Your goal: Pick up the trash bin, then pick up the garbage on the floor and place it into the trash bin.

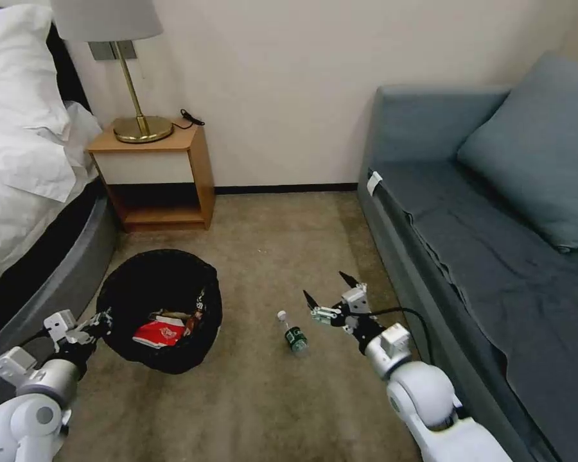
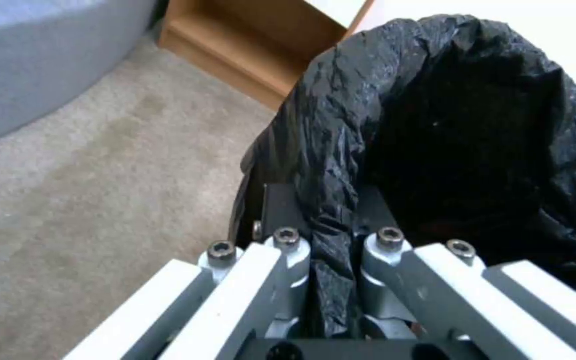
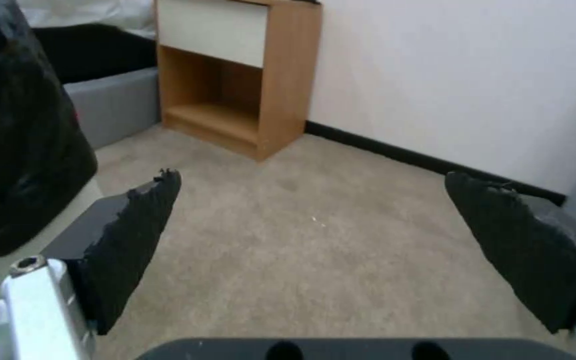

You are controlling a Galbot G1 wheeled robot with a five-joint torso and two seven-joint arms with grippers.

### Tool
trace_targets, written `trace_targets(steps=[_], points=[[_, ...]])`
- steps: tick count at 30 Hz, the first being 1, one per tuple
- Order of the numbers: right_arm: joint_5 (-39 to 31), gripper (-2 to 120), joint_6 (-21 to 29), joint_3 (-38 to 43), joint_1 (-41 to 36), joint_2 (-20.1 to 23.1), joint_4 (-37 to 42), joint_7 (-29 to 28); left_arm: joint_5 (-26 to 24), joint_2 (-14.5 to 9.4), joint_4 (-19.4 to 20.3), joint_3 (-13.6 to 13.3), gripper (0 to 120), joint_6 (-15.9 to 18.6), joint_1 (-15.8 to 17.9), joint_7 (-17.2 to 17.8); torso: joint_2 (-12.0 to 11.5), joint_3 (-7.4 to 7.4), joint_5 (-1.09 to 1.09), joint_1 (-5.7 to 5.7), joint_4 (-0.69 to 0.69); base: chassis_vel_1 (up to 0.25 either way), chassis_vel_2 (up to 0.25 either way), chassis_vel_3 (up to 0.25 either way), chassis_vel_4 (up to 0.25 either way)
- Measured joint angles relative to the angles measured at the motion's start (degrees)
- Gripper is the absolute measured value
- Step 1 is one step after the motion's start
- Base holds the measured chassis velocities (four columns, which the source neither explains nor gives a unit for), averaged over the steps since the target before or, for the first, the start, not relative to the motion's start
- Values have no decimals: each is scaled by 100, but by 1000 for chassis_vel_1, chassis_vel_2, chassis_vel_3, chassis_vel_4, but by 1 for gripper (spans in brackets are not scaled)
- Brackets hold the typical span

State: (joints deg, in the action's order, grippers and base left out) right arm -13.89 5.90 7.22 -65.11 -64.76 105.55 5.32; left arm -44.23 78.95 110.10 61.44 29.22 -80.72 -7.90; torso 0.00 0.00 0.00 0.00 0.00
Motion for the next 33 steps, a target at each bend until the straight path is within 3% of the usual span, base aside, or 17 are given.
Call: trace_targets(steps=[5,8,13,15,17,20,23,28,29,30,31,33], points=[[-670,100,22,-900,1030,342,-710,-222,15,-39,-21,44,4,-58,-28,-78,0,0,-1,0,0,0,0,0,0],[-932,100,40,-1337,1503,304,-1130,-395,26,-41,-21,36,4,-72,-33,-97,0,0,-1,0,0,0,0,0,0],[-1146,100,-54,-1987,2424,-292,-2248,-464,60,-55,-23,27,4,-97,-28,-142,-1,0,-1,0,0,0,0,0,0],[-1146,100,-54,-1987,2424,-292,-2248,-464,60,-55,-23,27,4,-97,-28,-142,-1,0,-1,0,0,0,0,0,0],[-1334,100,-76,-2381,2899,-691,-2970,-411,56,-101,-43,55,4,-102,-36,-188,-1,0,-2,0,1,0,0,0,0],[-1433,100,-18,-2574,3133,-866,-3405,-328,48,-128,-64,116,4,-102,-47,-227,-1,0,0,0,1,0,0,0,0],[-1480,100,303,-2802,3398,-996,-3956,-134,30,-164,-93,244,4,-103,-96,-322,-1,0,-1,0,1,0,0,0,0],[-1616,100,784,-2926,3507,-1019,-4209,15,3,-182,-143,338,4,-103,-138,-407,-1,0,-1,0,-1,0,0,0,0],[-1801,100,1226,-2981,3551,-1003,-4226,55,-5,-194,-176,388,4,-109,-160,-459,-1,0,-1,0,0,0,0,0,0],[-1801,100,1226,-2981,3551,-1003,-4226,55,-5,-194,-176,388,4,-109,-160,-459,-1,0,-1,0,0,0,0,0,0],[-1967,100,1768,-3026,3615,-993,-4278,112,-8,-201,-203,427,4,-118,-176,-516,-1,0,0,0,0,0,0,0,0],[-2131,100,2133,-3087,3692,-993,-4388,134,-10,-202,-214,440,4,-119,-184,-547,-1,0,0,1,0,0,0,0,0]])
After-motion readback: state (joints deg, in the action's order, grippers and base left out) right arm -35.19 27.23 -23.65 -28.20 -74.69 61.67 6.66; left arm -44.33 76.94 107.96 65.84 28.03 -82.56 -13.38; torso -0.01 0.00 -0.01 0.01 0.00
